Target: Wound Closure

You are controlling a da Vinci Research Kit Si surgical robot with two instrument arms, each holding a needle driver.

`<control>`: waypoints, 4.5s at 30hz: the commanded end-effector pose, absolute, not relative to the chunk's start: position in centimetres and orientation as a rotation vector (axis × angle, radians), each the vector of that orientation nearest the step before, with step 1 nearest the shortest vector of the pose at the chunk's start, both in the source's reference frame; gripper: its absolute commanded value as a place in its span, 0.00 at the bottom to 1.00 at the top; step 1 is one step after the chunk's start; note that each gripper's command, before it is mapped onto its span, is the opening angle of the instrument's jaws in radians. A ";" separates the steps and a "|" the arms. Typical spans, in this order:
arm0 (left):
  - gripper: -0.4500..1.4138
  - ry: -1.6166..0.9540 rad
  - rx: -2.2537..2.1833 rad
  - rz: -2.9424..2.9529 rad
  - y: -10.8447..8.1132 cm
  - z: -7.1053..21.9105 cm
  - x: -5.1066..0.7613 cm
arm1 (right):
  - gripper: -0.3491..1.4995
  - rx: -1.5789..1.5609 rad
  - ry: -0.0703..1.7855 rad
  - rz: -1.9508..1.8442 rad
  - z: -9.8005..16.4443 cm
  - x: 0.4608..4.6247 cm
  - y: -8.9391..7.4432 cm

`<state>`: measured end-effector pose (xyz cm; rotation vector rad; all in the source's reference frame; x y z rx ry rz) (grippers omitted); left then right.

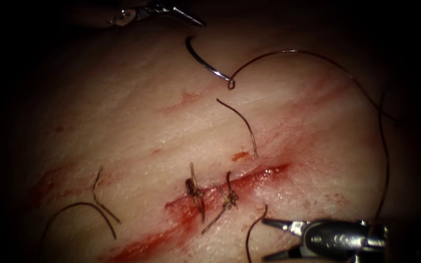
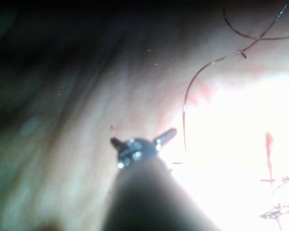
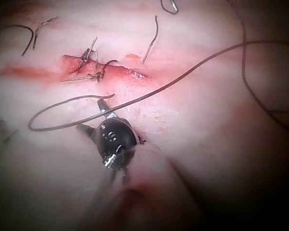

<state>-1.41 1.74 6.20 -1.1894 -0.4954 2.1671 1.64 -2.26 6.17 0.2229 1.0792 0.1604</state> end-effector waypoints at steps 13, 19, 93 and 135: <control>0.85 -1.082 -1.196 1.595 0.6 5.8 -2.52 | 0.99 0.225 1.082 0.160 6.2 1.74 -2.4; 0.80 -1.225 -1.174 1.417 0.5 5.8 -2.98 | 0.99 0.225 1.083 0.160 6.2 1.74 -2.4; 0.00 -1.102 -1.429 1.410 1.4 6.1 -3.21 | 0.99 0.228 1.083 0.177 6.2 1.93 -2.3; 0.00 -0.848 -1.614 1.471 1.5 6.6 -2.71 | 0.90 0.019 1.168 0.318 6.1 2.12 -1.3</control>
